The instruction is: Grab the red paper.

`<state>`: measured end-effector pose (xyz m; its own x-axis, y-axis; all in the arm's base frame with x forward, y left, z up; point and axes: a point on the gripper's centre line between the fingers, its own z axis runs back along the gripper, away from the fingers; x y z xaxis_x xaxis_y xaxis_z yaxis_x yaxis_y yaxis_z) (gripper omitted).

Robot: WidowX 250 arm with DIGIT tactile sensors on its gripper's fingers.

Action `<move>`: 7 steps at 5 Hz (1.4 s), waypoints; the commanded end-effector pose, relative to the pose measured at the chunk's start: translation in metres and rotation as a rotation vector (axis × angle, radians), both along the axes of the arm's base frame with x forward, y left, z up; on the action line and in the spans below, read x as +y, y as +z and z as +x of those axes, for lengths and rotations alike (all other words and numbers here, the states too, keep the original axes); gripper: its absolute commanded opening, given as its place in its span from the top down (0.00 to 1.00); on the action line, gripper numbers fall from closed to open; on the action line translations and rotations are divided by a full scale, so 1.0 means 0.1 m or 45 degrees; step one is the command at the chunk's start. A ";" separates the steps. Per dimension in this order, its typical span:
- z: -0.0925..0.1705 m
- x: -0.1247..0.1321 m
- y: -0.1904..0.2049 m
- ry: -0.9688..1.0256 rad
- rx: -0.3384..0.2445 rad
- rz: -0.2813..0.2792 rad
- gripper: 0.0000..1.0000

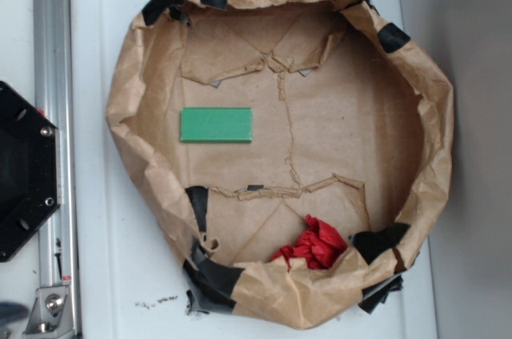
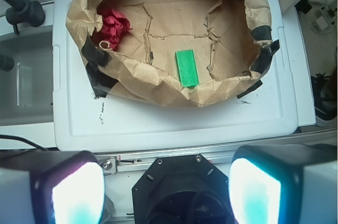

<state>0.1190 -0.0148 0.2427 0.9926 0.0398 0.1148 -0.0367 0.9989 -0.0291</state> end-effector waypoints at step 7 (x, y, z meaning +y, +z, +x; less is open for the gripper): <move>1.70 -0.44 -1.87 1.442 0.644 -0.612 0.00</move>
